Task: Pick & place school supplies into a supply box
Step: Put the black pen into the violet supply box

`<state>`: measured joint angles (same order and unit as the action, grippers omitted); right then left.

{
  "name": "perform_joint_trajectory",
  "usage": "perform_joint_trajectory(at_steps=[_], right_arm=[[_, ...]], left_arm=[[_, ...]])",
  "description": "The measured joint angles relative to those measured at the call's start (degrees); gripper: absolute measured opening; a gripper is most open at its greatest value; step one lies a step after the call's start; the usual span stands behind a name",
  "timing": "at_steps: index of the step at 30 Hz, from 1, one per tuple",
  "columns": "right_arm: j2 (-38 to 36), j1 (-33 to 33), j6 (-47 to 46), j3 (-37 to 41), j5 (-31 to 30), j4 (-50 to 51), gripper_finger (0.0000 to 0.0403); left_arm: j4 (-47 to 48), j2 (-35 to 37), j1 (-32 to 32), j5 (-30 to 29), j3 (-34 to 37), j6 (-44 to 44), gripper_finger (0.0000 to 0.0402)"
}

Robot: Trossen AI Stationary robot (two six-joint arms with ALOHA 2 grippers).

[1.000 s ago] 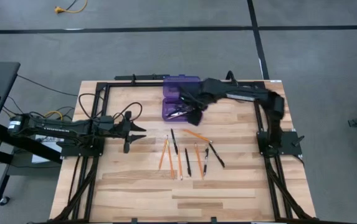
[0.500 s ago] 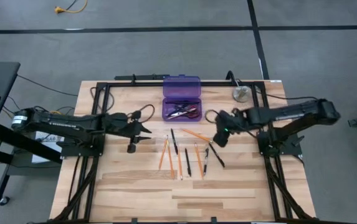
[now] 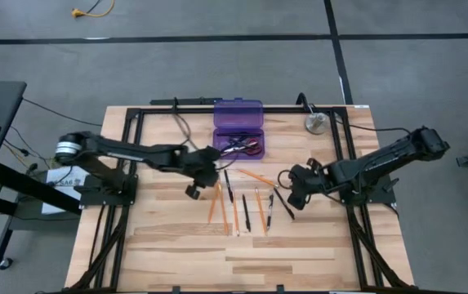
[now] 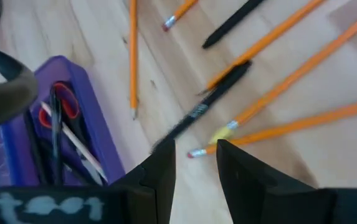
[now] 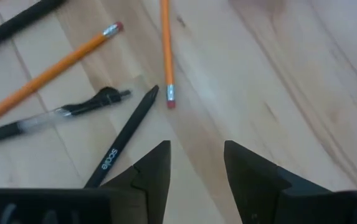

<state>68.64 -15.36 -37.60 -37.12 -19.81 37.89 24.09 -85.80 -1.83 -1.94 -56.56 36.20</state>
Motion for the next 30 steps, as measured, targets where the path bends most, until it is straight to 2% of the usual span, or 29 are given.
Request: perform_joint_trajectory(at_steps=[7, 12, 17, 30], right_arm=[[0.03, -3.83, 0.11, 0.76, 0.0, -0.7, 0.0142], [0.02, -6.69, 0.35, 0.76, -0.01, -1.16, 0.0143], [0.01, -8.79, 0.39, 0.76, -0.02, -1.35, 0.0138], [0.01, -10.92, 0.5, 0.74, -0.24, -2.36, 0.0136]], left_arm=[[12.02, -14.27, -0.07, -0.21, -13.42, 5.96, 0.0106], [13.27, -19.71, -0.22, -2.55, -17.54, 10.66, 0.0106], [12.35, -21.49, -0.24, -4.93, -18.42, 15.48, 0.0106], [10.27, -22.24, -0.04, -4.7, -18.33, 23.16, 0.0106]])
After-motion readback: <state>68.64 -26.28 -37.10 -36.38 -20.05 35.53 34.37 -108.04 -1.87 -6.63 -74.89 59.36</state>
